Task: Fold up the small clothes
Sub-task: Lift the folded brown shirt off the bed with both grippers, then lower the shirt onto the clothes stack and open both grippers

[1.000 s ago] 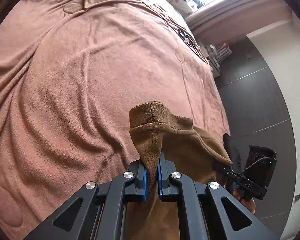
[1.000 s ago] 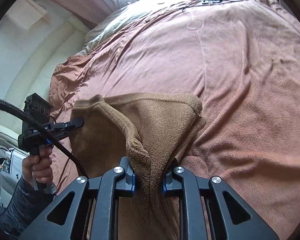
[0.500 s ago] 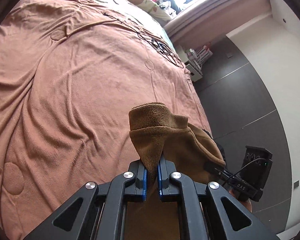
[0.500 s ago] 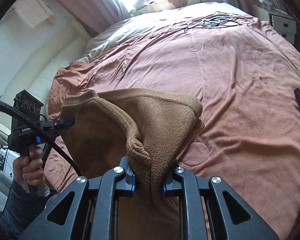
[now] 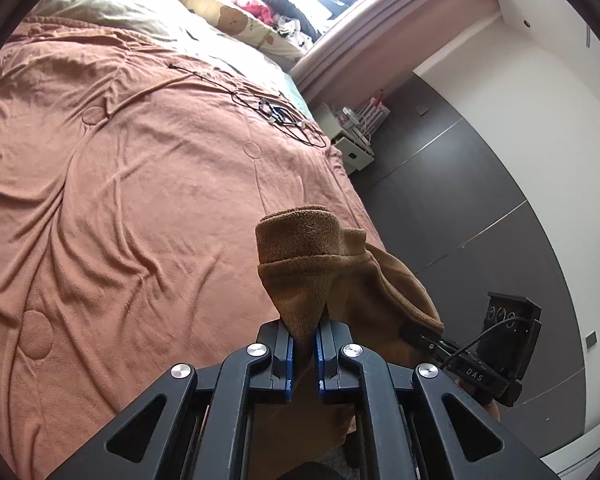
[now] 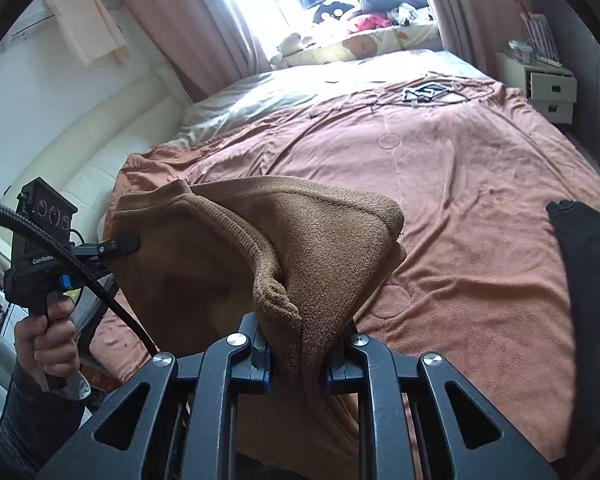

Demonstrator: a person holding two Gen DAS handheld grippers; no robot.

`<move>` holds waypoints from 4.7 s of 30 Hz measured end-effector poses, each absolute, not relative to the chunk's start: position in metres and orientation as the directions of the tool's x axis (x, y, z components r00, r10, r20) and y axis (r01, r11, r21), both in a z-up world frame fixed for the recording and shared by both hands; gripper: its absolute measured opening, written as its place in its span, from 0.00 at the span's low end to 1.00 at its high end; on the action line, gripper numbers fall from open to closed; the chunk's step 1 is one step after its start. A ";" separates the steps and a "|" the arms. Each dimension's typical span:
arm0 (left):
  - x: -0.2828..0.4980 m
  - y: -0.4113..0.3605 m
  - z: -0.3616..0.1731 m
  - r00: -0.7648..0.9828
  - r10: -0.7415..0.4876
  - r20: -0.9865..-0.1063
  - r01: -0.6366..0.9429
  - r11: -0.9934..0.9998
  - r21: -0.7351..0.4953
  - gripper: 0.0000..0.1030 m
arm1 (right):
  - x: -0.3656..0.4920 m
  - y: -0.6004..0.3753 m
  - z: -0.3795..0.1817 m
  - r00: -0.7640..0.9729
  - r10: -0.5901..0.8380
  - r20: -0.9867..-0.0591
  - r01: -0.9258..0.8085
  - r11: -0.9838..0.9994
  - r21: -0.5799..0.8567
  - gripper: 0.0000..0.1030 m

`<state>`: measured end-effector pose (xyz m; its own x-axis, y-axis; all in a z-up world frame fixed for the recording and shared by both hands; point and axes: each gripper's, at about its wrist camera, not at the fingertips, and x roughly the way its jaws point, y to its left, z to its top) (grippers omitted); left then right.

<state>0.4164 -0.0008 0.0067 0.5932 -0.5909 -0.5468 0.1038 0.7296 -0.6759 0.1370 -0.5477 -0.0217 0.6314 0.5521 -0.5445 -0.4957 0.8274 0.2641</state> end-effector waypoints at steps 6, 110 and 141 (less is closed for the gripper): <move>0.381 -0.006 0.038 0.634 -0.574 -0.519 0.131 0.741 -0.659 0.08 | 0.082 -0.554 0.000 0.669 0.558 -0.490 -0.527 0.822 0.216 0.13; 0.166 0.655 0.021 0.750 0.268 -0.605 -0.580 0.707 -0.405 0.07 | 0.254 -0.044 -0.115 0.289 0.711 -0.641 -0.895 0.438 0.083 0.13; 0.201 0.623 -0.057 0.543 0.305 -0.783 -0.676 0.712 -0.192 0.68 | 0.276 -0.002 -0.151 0.424 0.571 -0.703 -0.825 0.564 -0.039 0.64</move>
<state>0.2013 0.6228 -0.0571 0.5429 0.3046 -0.7826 -0.6757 0.7118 -0.1917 0.2758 -0.0018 -0.1506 0.4241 0.5710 -0.7029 -0.8246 0.5644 -0.0390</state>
